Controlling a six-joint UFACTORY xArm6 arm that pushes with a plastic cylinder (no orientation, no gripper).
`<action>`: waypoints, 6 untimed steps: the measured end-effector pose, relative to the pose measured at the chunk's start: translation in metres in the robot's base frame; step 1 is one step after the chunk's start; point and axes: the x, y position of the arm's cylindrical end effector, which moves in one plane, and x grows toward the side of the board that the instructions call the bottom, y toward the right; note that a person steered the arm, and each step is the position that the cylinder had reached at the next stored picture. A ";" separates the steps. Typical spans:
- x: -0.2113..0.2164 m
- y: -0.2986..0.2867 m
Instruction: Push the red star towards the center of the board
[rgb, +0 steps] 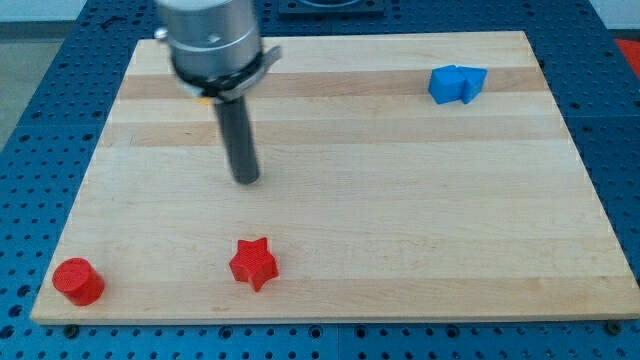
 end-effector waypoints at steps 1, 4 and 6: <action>0.033 -0.041; 0.150 -0.036; 0.136 0.009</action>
